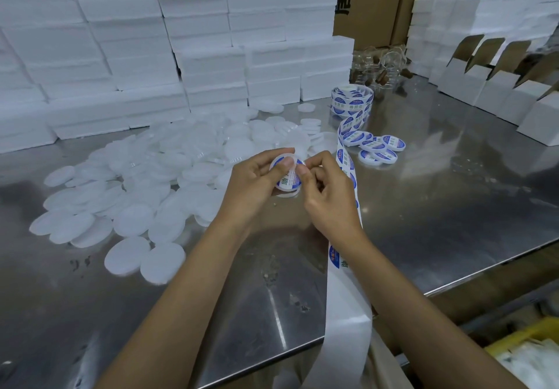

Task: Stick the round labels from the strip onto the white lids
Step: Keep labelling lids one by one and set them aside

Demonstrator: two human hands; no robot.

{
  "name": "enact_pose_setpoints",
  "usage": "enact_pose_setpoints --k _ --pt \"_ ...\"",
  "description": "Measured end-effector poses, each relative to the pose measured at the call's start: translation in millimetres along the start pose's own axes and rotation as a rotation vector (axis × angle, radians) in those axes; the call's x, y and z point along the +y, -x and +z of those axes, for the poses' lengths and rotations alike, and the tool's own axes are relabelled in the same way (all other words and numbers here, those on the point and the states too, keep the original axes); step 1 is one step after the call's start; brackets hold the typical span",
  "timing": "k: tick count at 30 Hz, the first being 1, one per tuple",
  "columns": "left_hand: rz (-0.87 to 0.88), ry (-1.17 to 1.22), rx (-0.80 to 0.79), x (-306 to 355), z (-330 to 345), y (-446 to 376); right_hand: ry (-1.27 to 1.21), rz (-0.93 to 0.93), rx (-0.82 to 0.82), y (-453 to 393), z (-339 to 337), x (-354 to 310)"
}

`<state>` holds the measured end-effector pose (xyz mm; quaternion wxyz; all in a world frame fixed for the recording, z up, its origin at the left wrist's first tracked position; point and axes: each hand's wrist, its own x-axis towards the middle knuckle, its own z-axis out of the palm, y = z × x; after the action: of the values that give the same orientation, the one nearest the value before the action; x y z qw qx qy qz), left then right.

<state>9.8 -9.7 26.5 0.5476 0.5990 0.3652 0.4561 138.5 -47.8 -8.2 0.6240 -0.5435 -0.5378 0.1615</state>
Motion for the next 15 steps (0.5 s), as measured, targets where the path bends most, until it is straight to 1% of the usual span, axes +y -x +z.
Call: enact_pose_setpoints --k 5,7,10,15 --pt "-0.015 0.012 -0.197 0.7 -6.6 -2.0 -0.087 0.072 0.053 -2.8 -0.8 1.5" --pt "0.004 -0.037 -0.233 0.7 -8.6 -1.3 -0.134 0.115 0.06 -4.1 -1.0 1.8" --pt "0.024 -0.041 -0.201 -0.5 -9.4 -2.2 -0.164 0.154 0.062 -4.8 -2.0 1.1" --pt "-0.01 0.108 -0.078 -0.2 -4.9 -1.9 -0.184 0.183 0.05 -4.1 -2.5 -2.6"
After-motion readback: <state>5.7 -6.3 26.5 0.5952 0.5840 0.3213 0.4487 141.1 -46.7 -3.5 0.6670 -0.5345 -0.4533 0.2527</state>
